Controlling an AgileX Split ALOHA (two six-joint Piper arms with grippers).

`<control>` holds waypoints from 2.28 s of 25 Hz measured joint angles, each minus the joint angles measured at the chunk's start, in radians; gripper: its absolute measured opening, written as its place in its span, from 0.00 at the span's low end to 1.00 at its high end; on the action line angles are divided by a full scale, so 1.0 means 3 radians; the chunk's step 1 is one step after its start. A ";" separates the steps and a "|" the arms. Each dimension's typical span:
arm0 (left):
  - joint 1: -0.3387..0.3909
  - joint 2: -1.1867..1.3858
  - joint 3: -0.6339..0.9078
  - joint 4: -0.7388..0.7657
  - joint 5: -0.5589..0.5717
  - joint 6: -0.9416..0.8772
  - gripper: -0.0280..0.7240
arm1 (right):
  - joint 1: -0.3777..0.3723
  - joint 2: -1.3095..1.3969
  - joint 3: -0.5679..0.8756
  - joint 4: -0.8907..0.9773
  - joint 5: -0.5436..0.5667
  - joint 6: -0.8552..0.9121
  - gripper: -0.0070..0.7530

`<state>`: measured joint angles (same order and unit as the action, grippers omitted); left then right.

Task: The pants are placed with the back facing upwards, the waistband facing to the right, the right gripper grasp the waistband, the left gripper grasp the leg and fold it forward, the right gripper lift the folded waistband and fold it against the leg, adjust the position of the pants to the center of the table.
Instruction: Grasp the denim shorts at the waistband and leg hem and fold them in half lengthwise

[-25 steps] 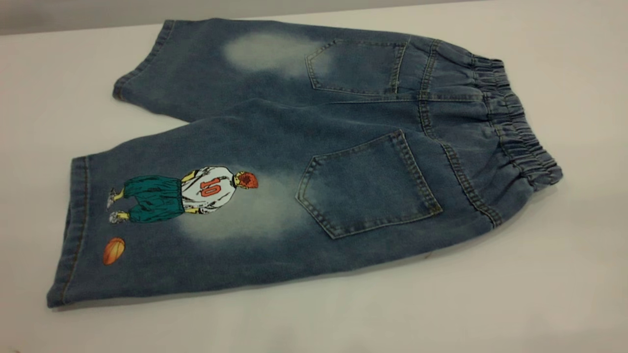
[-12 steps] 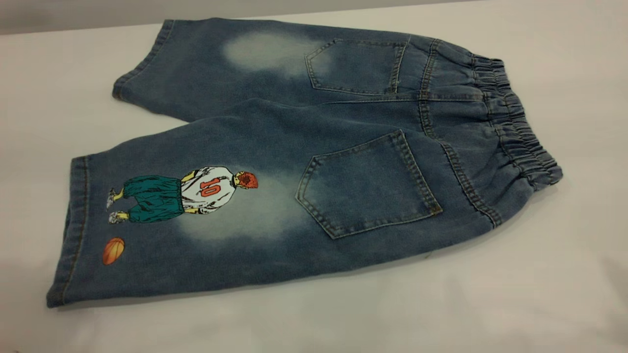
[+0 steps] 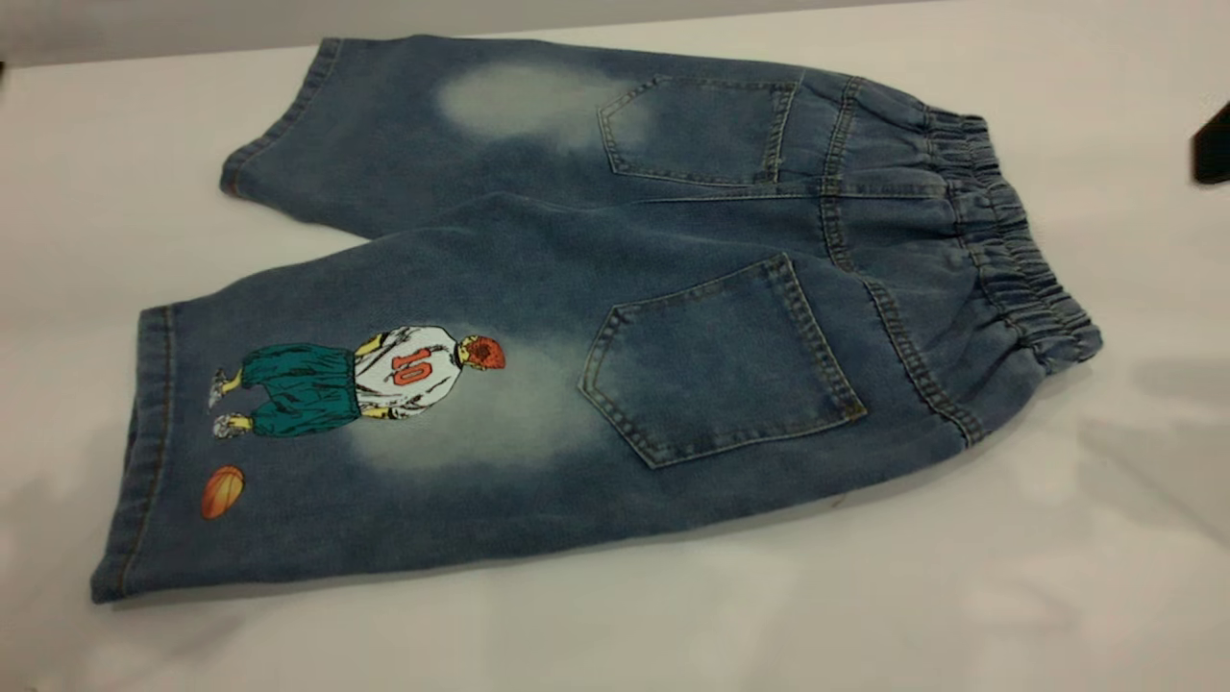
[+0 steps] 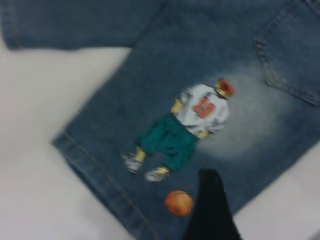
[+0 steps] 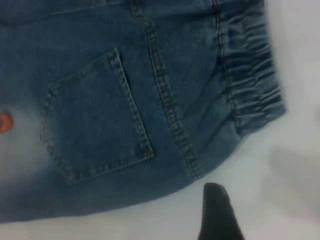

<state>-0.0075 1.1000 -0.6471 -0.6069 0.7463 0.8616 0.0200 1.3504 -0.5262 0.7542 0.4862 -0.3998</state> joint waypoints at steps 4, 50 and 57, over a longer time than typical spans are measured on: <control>-0.0215 0.0259 0.0000 -0.0033 -0.0111 0.0207 0.65 | 0.0000 0.0351 0.0000 0.0458 0.0003 -0.0477 0.50; -0.0795 0.0452 -0.0013 -0.0082 -0.0517 0.0242 0.65 | -0.0767 0.2184 -0.0425 0.2297 0.0574 -0.2417 0.50; -0.0795 0.0452 -0.0013 -0.0082 -0.0517 0.0242 0.65 | -0.0763 0.2250 -0.0483 0.2279 0.0532 -0.2431 0.50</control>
<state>-0.2459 1.2356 -0.6510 -0.6315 0.5912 0.9341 -0.2089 2.0255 -0.6710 1.4380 0.6458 -1.1292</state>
